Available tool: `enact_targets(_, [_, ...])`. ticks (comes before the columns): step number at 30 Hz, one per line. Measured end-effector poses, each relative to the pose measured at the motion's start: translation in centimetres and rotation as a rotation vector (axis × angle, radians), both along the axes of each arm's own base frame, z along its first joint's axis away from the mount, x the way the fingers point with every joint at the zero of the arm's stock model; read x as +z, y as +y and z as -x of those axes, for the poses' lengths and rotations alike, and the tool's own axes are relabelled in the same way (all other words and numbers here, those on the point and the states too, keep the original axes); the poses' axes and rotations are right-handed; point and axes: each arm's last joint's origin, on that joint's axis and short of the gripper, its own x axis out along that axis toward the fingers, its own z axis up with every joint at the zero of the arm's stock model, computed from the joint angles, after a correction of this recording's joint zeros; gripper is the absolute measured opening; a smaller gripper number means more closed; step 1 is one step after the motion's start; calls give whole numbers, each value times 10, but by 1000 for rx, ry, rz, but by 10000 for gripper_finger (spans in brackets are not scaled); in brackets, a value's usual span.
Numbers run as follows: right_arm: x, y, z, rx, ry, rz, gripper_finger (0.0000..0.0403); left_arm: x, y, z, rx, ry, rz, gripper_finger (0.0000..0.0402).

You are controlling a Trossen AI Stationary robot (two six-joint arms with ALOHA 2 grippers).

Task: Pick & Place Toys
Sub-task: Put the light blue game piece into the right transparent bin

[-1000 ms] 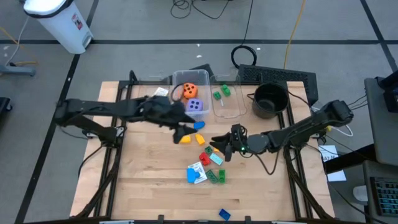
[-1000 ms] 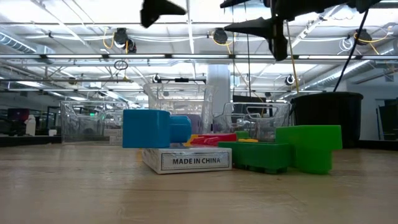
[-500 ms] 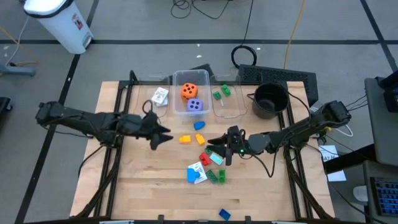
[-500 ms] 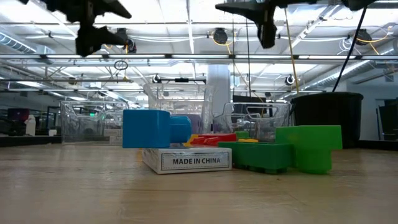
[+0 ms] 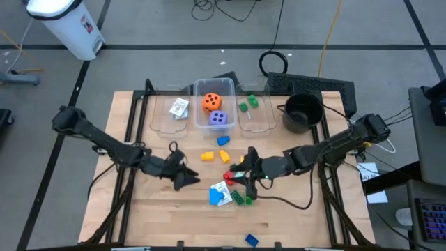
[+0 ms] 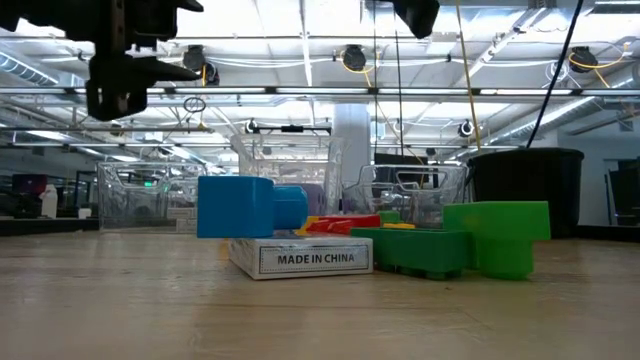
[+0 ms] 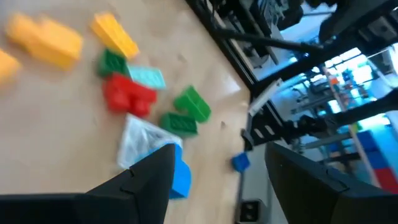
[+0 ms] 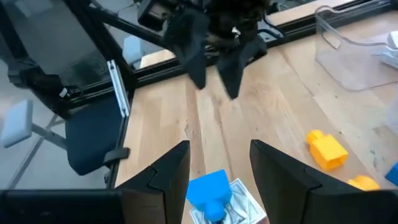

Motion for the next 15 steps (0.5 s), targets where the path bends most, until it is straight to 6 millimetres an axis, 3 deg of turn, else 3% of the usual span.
enact_targets(8, [-17,-2,3,-29,40,-14,160,-30,-35,-9,-18,81,183,250])
enact_targets(15, [-30,-5,6,-80,58,-41,160,-55,-47,-13,82,142,263,250])
